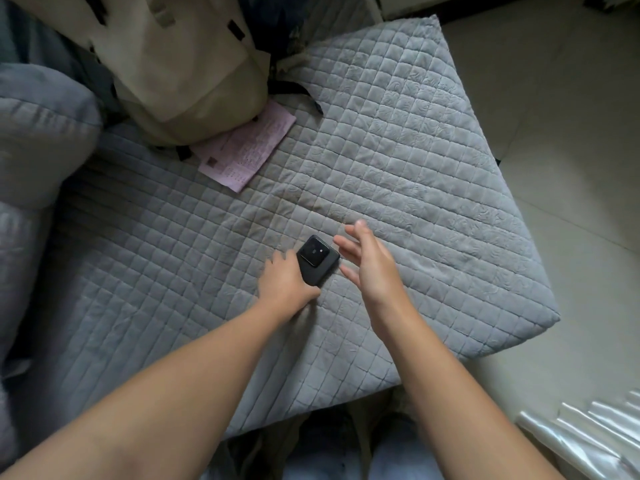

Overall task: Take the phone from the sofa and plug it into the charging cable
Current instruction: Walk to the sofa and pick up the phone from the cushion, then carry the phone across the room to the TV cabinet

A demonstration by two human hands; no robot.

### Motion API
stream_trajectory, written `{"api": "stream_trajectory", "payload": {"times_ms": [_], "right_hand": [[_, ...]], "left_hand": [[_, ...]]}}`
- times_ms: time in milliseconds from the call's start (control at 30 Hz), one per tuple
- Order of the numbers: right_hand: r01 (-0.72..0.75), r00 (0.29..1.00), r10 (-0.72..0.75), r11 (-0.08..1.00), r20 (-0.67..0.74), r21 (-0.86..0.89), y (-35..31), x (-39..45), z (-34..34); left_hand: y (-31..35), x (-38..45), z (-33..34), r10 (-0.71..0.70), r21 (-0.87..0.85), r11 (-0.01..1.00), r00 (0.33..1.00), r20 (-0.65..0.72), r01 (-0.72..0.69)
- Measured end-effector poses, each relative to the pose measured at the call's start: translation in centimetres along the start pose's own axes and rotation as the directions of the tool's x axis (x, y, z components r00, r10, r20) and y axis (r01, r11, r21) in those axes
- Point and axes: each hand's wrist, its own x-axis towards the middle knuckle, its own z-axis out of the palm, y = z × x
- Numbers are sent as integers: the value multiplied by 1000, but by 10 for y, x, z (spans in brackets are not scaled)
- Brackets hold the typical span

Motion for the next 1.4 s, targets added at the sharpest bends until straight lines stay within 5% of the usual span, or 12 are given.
{"api": "stream_trajectory", "payload": {"times_ms": [267, 867, 1000, 1200, 1400], "right_hand": [[53, 999, -53, 998, 5, -25, -18, -21, -3], [306, 942, -292, 950, 165, -64, -159, -189, 9], [378, 914, -359, 923, 191, -76, -199, -248, 6], [487, 859, -471, 873, 198, -35, -251, -333, -10], [572, 808, -565, 820, 167, 4, -291, -396, -41]], "left_hand": [[13, -32, -25, -167, -436, 883, 984, 55, 174], [56, -202, -242, -172, -732, 672, 937, -304, -114], [68, -258, -292, -169, -841, 514, 941, -293, -170], [108, -339, -352, 38, -982, 38, 982, -186, -188], [148, -399, -415, 223, -963, -64, 937, -268, -260]]}}
